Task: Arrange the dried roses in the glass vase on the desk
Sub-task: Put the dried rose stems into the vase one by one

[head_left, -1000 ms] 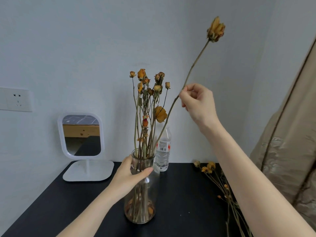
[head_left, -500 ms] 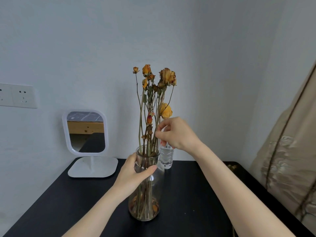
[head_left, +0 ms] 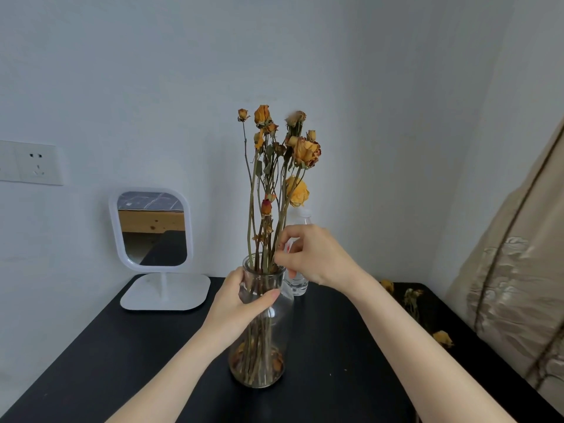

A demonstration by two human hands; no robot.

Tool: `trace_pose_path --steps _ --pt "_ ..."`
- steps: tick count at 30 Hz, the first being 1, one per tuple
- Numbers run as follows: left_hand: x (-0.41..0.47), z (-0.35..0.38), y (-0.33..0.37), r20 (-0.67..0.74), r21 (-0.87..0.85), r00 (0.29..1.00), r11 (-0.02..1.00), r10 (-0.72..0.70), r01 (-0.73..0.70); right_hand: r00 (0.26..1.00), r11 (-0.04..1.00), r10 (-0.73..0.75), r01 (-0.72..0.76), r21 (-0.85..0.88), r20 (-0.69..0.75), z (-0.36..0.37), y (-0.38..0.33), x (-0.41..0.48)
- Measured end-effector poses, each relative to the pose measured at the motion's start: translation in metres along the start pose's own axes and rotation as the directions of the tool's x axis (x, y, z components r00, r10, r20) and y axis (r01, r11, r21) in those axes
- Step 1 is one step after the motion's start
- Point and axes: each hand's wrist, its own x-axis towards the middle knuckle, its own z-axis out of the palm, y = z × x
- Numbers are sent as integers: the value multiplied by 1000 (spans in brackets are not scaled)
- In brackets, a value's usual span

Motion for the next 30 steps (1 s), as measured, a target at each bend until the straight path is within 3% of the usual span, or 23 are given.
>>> trace_pose_path --steps 11,16,19,23,26,30 --pt "-12 6 0 -96 14 994 999 53 -52 999 998 15 -12 63 -48 9 8 -11" --pt "-42 13 -1 -334 -38 940 998 -66 57 995 987 82 -74 141 -58 4 25 -28" --pt "-67 22 -1 -475 67 877 997 75 -49 988 977 151 -145 158 -27 0 45 -41" --pt "-94 44 -6 -305 100 932 980 197 -175 965 958 260 -255 129 -27 -5 82 -63" --pt "-101 74 -8 -59 65 985 985 165 -161 931 930 363 -358 88 -48 -15 113 -83" --pt "-91 122 -11 220 197 974 976 53 -98 837 844 536 -534 51 -113 -38 158 -111"
